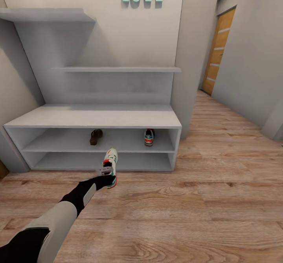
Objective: Pick up the two gym shoes and the two sandals from the corridor floor and place them onto the hallstand (shoe rack) in the corridor, making sure they are on the rack and not on the floor. Arrange them so the two gym shoes are next to each other and the two sandals are next to each other.
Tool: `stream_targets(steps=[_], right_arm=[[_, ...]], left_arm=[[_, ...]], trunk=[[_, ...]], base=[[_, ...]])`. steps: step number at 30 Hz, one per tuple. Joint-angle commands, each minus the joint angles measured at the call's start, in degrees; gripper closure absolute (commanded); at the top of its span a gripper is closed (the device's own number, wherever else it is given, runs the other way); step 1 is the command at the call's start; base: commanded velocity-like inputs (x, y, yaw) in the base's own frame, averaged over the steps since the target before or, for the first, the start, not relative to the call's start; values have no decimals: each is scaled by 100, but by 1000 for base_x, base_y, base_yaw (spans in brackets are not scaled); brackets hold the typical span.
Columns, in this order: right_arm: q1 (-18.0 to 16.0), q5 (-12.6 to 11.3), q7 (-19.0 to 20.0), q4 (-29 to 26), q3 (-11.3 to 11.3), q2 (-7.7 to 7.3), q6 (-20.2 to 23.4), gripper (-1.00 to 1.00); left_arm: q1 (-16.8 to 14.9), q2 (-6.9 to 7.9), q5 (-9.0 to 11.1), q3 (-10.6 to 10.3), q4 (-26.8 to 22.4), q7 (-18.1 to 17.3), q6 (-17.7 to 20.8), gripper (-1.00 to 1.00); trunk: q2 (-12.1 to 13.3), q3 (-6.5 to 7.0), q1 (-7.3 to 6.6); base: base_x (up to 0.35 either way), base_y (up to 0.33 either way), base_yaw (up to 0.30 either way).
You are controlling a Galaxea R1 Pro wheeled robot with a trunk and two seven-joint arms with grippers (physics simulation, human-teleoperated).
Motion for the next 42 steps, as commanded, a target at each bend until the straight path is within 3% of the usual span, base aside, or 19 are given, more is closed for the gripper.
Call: stream_targets(steps=[1, 4, 7, 11, 12, 13, 26, 29, 31, 34, 40, 42], right_arm=[[-3, -56, -17, -10, -89, -188, 80, 100], [-3, -26, -22, -18, -191, -506, 138, 100], [-3, 42, -26, -21, -230, -683, 160, 100], [-3, 308, -27, -21, -238, -716, 164, 100], [-3, 515, -27, -21, -239, -724, 165, 100], [-3, 553, -27, -21, -240, -726, 166, 100], [-3, 622, -27, -21, -240, -721, 166, 100], [-3, 627, -27, -21, -240, -721, 166, 100], [-3, 629, -27, -21, -240, -721, 166, 100], [-3, 630, -27, -21, -240, -721, 166, 100], [-3, 631, -27, -21, -240, -721, 166, 100], [-3, 631, -27, -21, -240, -721, 166, 100]], left_arm=[[-4, -14, 49, 20, -14, -6, 245, 100], [-8, -28, 41, 20, -54, -1, 496, 100], [-11, -30, 32, 20, -166, -3, 603, 100], [-12, -27, 28, 20, -220, -6, 632, 100], [-12, -26, 28, 20, -233, -7, 639, 100], [-12, -26, 26, 20, -235, -7, 641, 100], [-28, -34, 2, 20, -248, -1, 677, 100], [-45, -50, -186, 20, -287, 43, 962, 100], [-52, -104, -433, 20, -540, 178, 1292, 100], [-54, -189, -639, 23, -893, 330, 1584, 100], [-64, -405, -809, 26, -1534, 444, 2244, 100], [-64, -417, -816, 25, -1582, 451, 2290, 100]], trunk=[[-2, -5, -1], [-2, -5, -1], [-2, -5, -1], [-2, -5, -1], [-2, -5, -1], [-2, -5, -1], [-20, -381, 33], [-24, -476, 40], [-26, -539, 45], [-29, -611, 51], [-29, -649, 51], [-29, -650, 51]], base=[[0, 0, 0], [0, 0, 0], [0, 0, 0], [0, 0, 0], [0, 0, 0], [0, 0, 0], [0, 0, 0], [0, 0, 0], [0, 0, 0], [0, 0, 0], [0, 0, 0], [0, 0, 0]])
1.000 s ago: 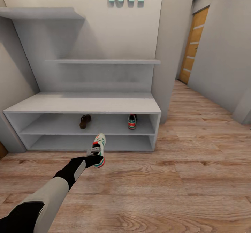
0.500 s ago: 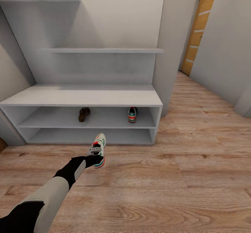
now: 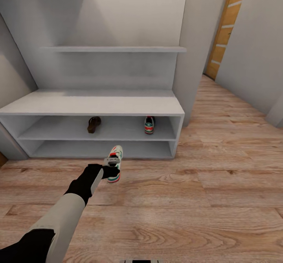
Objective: Pick up the two gym shoes and the two sandals from the corridor floor and place them onto the hallstand (shoe rack) in the corridor, making sure they are on the rack and not on the floor. Arrange them so the two gym shoes are next to each other and the two sandals are next to each other.
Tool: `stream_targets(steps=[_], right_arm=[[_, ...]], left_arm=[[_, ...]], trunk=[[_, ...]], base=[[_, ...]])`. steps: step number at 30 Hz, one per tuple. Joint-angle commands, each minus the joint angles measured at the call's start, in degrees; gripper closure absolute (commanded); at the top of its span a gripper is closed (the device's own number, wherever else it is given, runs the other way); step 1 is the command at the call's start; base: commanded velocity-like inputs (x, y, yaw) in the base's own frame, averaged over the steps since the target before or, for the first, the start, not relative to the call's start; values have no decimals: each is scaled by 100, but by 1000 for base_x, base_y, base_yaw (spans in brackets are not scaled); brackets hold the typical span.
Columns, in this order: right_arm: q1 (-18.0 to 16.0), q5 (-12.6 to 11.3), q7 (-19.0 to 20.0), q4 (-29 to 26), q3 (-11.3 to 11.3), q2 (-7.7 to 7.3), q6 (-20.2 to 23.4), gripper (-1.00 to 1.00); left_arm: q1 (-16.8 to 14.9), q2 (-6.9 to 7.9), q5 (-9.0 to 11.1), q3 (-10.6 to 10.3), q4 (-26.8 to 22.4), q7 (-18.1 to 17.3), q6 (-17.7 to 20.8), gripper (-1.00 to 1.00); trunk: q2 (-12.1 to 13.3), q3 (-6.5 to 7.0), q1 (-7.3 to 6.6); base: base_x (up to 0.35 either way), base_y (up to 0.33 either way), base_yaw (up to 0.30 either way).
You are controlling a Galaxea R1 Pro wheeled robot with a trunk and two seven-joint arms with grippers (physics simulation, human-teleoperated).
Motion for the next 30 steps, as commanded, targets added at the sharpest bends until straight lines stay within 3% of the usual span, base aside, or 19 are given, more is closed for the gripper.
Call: stream_targets(steps=[1, 10, 19, 30], right_arm=[[-6, 37, 12, -4, -2, -1, 31, 100], [-6, 37, 10, -4, -2, -1, 31, 100], [-6, 37, 4, -4, -2, -1, 31, 100], [-6, 37, 4, -4, -2, -1, 31, 100]], left_arm=[[-2, -7, 1, 17, -24, -12, 49, 100], [-1, -7, -4, 20, -38, -24, 41, 100], [3, -9, -3, 14, -45, -25, -116, 100], [2, -16, 4, 8, -38, -25, -242, 100]], trunk=[[-2, -6, -1], [-12, -171, 17], [-12, -231, 17], [-12, -268, 17]], base=[[0, 0, 0], [0, 0, 0], [3, 0, 0], [269, -80, 0]])
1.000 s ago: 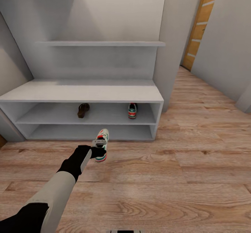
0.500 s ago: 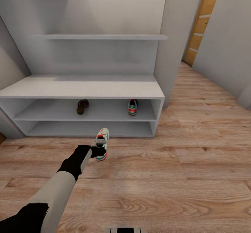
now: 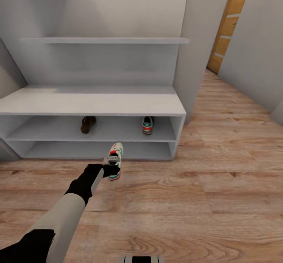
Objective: Pick up the two gym shoes and the two sandals from the corridor floor and place them onto the hallstand (shoe rack) in the corridor, making sure they are on the rack and not on the floor. Arrange them so the two gym shoes are next to each other and the two sandals are next to each other.
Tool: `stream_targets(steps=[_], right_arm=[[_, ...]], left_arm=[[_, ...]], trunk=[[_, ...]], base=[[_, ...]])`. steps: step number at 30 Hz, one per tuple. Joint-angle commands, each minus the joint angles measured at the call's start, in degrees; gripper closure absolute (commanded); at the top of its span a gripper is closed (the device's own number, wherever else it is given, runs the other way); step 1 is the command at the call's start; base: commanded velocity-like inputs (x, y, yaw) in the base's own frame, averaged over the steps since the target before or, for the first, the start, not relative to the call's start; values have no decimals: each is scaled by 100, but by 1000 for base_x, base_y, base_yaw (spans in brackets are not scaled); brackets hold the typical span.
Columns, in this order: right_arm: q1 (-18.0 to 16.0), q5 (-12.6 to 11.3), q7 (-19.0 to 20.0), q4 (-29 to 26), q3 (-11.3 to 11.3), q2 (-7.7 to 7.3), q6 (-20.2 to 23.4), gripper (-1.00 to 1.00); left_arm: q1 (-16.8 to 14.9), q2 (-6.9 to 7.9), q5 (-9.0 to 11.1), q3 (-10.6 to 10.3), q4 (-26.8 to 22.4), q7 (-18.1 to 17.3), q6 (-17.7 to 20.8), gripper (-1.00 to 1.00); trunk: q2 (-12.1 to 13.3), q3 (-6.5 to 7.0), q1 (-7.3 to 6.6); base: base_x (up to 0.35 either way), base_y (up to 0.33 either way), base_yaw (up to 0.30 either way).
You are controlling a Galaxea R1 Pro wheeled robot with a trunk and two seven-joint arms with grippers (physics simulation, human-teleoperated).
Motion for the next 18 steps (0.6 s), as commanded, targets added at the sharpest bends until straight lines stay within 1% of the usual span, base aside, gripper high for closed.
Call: stream_targets(steps=[1, 10, 18], right_arm=[[-5, 37, 12, -3, -2, -1, 29, 100], [-5, 37, 12, -3, -1, -1, 29, 100], [-5, 37, 12, -3, -2, -1, 29, 100]], left_arm=[[0, -3, 6, 13, -8, -15, 33, 100], [2, -3, 7, 18, -7, -15, 31, 100], [1, -3, 7, 18, -7, -15, 31, 100]], trunk=[[-2, -8, 2], [-2, -32, 2], [-2, -39, 2]], base=[[339, -118, 0], [343, -105, 0], [347, -15, 0]])
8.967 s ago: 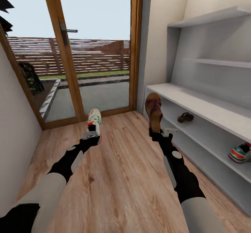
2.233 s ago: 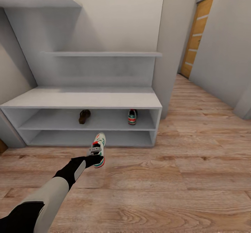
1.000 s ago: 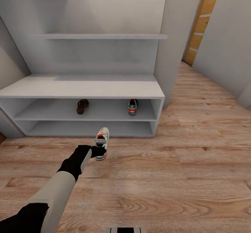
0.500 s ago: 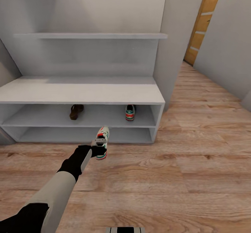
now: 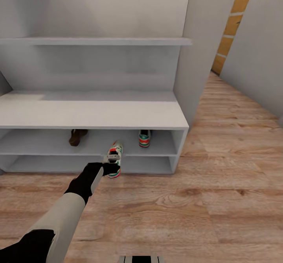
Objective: Pick up the two gym shoes and the two sandals from the corridor floor and place them onto the hallstand (shoe rack) in the corridor, making sure they are on the rack and not on the floor. Arrange them so the two gym shoes are next to each other and the two sandals are next to each other.
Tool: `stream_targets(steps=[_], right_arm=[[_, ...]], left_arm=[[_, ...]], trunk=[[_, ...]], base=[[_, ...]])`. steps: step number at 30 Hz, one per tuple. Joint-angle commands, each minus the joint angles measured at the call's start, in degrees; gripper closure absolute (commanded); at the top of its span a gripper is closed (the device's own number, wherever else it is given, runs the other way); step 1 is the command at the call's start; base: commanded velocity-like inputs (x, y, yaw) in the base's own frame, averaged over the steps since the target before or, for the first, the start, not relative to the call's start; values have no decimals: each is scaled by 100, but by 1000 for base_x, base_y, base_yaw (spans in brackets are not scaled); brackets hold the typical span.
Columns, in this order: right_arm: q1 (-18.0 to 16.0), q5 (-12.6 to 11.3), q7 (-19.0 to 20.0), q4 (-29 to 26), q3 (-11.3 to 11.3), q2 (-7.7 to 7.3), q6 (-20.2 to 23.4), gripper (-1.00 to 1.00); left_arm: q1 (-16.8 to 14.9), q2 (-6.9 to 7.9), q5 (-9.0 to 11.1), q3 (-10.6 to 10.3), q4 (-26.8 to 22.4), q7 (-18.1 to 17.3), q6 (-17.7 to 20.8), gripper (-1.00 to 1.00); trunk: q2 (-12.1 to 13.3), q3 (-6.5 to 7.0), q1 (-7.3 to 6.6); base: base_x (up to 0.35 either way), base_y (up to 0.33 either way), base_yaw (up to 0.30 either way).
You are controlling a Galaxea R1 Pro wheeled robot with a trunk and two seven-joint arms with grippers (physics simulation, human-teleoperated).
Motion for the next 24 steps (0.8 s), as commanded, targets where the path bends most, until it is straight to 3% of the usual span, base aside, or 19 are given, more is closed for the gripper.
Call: stream_targets(steps=[1, 10, 24], right_arm=[[-6, 37, 13, -5, -2, -1, 31, 100], [-6, 37, 13, -5, -2, -1, 31, 100], [-6, 37, 13, -5, -2, -1, 31, 100]], left_arm=[[1, -2, 10, 18, 141, -18, 33, 100], [2, -2, 18, 18, 143, -18, 33, 100], [2, -2, 19, 18, 144, -18, 33, 100]], trunk=[[-1, -5, 4], [-1, -6, 4], [-1, -6, 4]], base=[[347, -1, 0], [345, -42, 0], [290, -201, 0]])
